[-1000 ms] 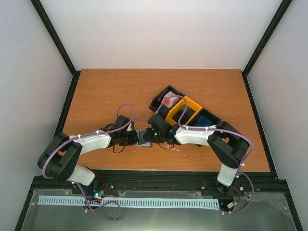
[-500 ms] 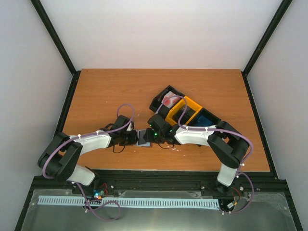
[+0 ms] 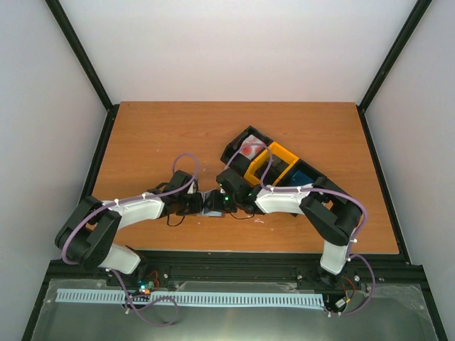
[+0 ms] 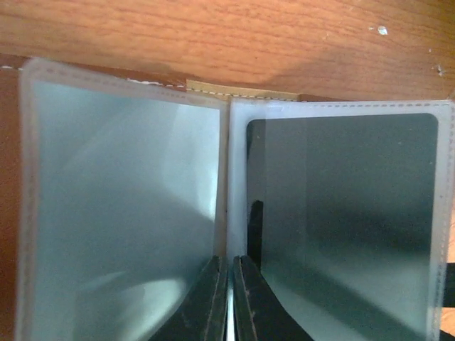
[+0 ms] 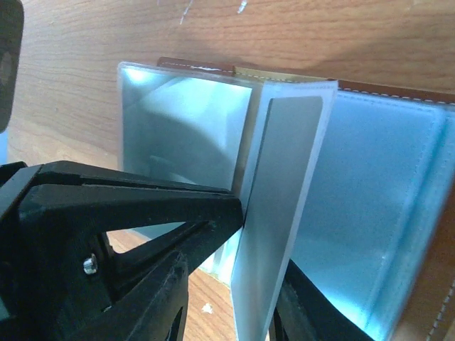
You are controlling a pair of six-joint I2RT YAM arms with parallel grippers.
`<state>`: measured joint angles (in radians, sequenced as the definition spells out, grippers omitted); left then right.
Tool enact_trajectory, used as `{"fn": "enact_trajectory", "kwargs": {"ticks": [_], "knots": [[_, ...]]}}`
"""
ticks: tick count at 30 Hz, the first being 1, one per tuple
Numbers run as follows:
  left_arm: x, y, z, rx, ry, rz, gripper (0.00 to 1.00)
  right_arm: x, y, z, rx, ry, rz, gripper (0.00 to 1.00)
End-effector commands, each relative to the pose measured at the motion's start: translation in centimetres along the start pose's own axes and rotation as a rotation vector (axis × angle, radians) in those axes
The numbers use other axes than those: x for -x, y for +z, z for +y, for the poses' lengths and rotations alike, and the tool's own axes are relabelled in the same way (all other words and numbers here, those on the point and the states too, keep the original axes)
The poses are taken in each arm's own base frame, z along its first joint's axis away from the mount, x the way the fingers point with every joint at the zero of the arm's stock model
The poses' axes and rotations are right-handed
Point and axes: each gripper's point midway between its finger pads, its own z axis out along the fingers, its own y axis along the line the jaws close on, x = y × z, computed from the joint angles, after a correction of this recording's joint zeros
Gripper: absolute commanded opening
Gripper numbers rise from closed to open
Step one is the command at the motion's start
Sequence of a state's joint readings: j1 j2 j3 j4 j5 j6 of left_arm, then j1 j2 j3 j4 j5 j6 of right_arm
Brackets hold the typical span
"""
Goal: Put the credit cards into the card holder
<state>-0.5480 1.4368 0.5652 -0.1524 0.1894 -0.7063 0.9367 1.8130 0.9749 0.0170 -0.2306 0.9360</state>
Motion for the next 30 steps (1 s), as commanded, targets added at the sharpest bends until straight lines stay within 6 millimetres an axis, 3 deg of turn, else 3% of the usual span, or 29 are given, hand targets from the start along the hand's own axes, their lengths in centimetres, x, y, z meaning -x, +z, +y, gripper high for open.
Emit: {"fn": "enact_trajectory", "kwargs": {"ticks": [1,7,18,23,30], "knots": [[0.2,-1.0,1.2,0.075,-0.003,-0.023,0.06,0.3,0.0,1.8,0.06,-0.017,-0.013,0.32],[3.0,-4.9,2.4,0.195,-0.062,-0.18,0.09,0.5,0.3,3.0,0.11,-0.036,-0.003,0.35],[5.2,-10.6,4.2,0.264,-0.181,-0.387,0.12,-0.1,2.3,6.9,0.233,-0.144,0.064,0.44],[5.9,-12.8,5.0,0.272,-0.205,-0.458,0.14,-0.5,4.5,5.5,0.168,-0.119,0.1,0.45],[5.4,-12.1,3.2,0.148,-0.155,-0.422,0.17,-0.1,5.3,3.9,0.085,-0.103,0.08,0.45]]}}
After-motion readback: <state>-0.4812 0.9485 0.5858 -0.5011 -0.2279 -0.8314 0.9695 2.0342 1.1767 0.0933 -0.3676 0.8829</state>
